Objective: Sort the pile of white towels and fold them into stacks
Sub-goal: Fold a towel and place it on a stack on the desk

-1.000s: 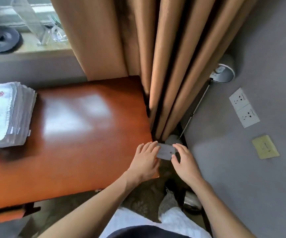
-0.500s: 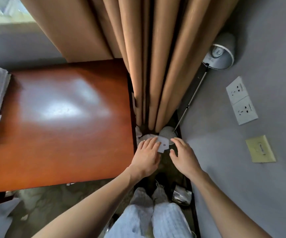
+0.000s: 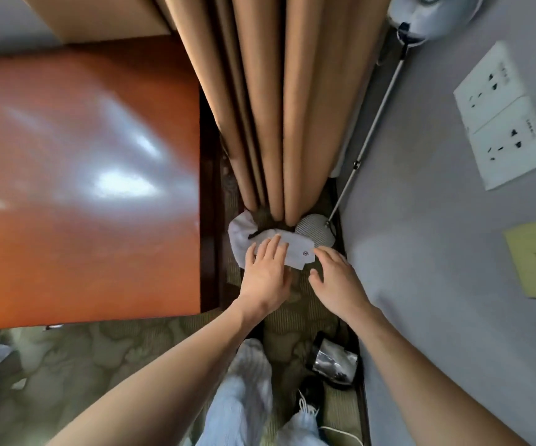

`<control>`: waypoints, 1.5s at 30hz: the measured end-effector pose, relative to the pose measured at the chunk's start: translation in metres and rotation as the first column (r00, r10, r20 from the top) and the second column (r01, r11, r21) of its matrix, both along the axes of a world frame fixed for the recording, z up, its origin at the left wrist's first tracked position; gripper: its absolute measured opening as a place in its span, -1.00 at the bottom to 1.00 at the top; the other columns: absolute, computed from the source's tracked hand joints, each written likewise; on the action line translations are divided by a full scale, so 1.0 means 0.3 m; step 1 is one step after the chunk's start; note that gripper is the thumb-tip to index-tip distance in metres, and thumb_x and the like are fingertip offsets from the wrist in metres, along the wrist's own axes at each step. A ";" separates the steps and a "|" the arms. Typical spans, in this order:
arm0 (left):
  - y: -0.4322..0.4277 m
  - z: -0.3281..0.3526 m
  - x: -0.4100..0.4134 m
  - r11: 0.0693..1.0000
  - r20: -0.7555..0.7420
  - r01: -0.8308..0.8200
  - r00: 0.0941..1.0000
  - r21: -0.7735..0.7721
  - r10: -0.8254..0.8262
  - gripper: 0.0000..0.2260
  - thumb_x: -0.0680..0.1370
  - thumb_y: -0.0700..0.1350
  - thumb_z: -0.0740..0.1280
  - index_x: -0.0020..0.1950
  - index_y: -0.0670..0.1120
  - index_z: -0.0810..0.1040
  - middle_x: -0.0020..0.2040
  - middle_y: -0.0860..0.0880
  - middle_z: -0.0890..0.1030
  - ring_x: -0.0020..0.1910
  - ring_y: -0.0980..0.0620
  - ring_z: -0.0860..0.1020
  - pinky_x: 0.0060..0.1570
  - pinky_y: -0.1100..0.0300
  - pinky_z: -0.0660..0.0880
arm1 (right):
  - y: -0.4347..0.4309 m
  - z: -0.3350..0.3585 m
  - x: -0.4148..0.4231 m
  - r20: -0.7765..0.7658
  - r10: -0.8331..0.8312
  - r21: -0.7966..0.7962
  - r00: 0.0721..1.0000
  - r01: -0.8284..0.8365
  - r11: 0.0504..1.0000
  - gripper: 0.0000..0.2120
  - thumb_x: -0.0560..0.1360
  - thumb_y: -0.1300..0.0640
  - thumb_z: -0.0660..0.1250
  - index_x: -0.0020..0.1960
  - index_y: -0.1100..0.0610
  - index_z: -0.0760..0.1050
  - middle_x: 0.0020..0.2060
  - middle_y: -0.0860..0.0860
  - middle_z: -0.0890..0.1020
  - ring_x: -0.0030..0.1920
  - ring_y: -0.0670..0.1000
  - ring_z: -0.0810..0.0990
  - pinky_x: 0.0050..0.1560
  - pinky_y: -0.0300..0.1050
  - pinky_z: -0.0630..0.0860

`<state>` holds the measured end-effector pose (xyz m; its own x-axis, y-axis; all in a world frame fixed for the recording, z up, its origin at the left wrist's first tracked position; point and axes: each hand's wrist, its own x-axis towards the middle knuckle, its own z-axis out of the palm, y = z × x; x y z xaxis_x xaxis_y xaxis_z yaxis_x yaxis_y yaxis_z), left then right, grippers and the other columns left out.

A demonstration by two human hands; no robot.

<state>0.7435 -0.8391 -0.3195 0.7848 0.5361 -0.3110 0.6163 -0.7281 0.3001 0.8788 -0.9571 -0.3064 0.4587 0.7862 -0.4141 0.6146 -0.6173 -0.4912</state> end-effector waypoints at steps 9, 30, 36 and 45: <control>-0.052 -0.540 0.030 0.999 0.004 0.016 1.000 0.050 -0.017 -0.49 0.66 -0.06 0.19 0.60 -0.13 0.26 0.65 -0.15 0.18 0.64 -0.16 0.11 0.59 -0.19 0.00 | -0.028 -0.519 0.061 0.003 0.045 -0.021 0.999 -0.045 0.999 -0.53 0.65 0.11 0.21 0.55 0.11 0.33 0.53 -0.04 0.35 0.51 0.04 0.29 0.50 0.07 0.31; 0.093 -1.603 0.060 0.974 -0.479 0.088 0.877 0.210 0.024 -0.23 0.56 0.02 0.39 0.65 -0.10 0.05 0.68 -0.15 -0.08 0.66 -0.23 -0.14 0.54 -0.35 -0.23 | 0.153 -1.753 0.076 -0.018 0.189 -0.033 0.982 -0.190 0.981 -0.49 0.67 0.10 0.26 0.60 0.02 0.30 0.67 0.05 0.08 0.67 0.09 -0.02 0.64 0.07 0.01; 0.126 -1.733 0.015 0.926 -0.569 0.195 0.822 0.322 0.025 -0.16 0.52 0.12 0.43 0.64 -0.14 0.09 0.66 -0.25 -0.03 0.65 -0.31 -0.11 0.51 -0.42 -0.30 | 0.170 -1.981 0.083 0.015 0.304 -0.154 0.953 -0.298 0.942 -0.50 0.67 0.04 0.24 0.60 -0.04 0.30 0.68 0.07 -0.12 0.67 0.16 -0.17 0.62 0.17 -0.03; 0.123 -1.769 -0.021 0.859 -0.643 0.259 0.759 0.442 0.102 -0.16 0.53 0.29 0.34 0.64 -0.12 0.12 0.64 -0.30 -0.07 0.62 -0.36 -0.11 0.46 -0.51 -0.14 | 0.213 -2.096 0.048 0.143 0.337 -0.202 0.931 -0.305 0.931 -0.55 0.67 0.13 0.19 0.55 0.15 0.29 0.66 0.07 0.03 0.64 0.17 0.00 0.59 0.15 0.08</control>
